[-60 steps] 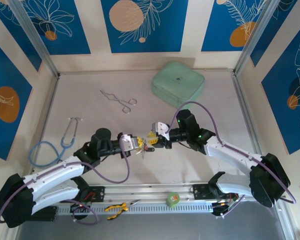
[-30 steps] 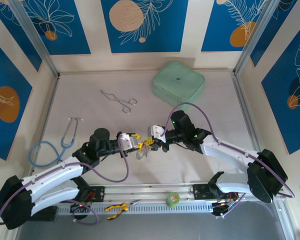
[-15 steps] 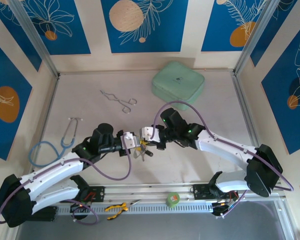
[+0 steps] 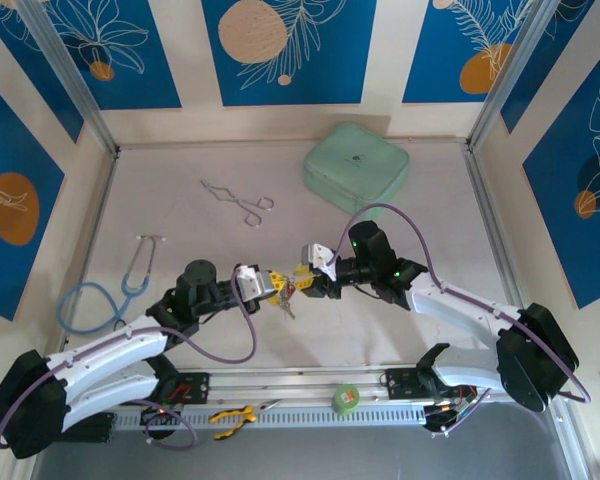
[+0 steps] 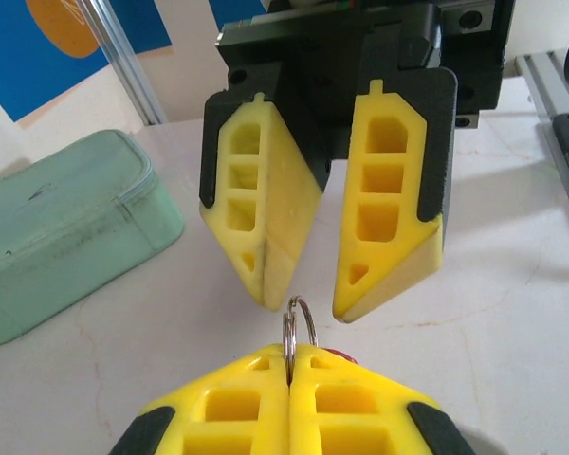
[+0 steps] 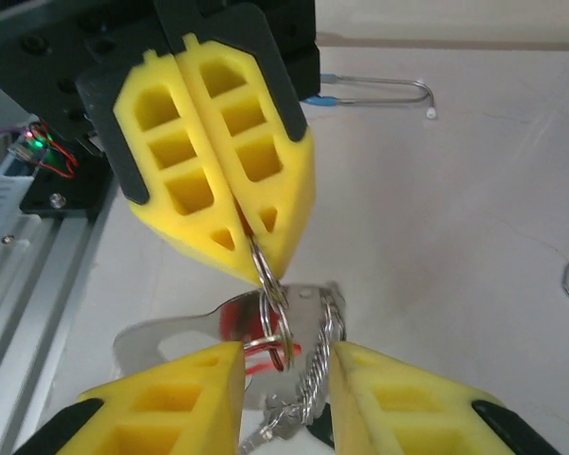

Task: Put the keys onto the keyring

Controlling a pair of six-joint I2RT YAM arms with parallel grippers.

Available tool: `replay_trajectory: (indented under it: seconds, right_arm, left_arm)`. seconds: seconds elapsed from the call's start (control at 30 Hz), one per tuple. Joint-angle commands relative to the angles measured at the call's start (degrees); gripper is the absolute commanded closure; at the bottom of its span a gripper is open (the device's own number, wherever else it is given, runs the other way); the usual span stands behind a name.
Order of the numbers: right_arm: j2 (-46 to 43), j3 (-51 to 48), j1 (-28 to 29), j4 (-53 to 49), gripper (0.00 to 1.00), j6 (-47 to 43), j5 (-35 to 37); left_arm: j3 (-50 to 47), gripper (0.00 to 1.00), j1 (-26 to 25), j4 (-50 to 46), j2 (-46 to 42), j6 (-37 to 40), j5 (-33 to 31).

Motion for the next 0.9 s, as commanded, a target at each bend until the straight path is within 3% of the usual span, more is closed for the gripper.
replay_trajectory:
  seconds: [0.0, 0.2, 0.63, 0.87]
  right_arm:
    - [0.13, -0.56, 0.09, 4.67, 0.71, 2.97, -4.40]
    - [0.45, -0.34, 0.09, 3.60, 0.81, 2.97, -4.20]
    - [-1.35, -0.61, -0.31, -1.23, 0.80, 1.65, -2.10]
    - [-0.69, 0.24, -0.30, -3.53, 0.92, 1.30, 0.19]
  left_arm:
    - [-0.61, 1.00, -0.15, 6.98, 0.32, -3.27, 3.19]
    - [-1.39, 1.00, -0.18, 8.30, 0.70, -3.94, 2.71]
    - [-1.62, 1.00, -0.20, 7.74, 0.14, -2.97, 1.98]
    - [-0.97, 1.00, -0.20, 7.06, -0.08, -2.81, 2.33]
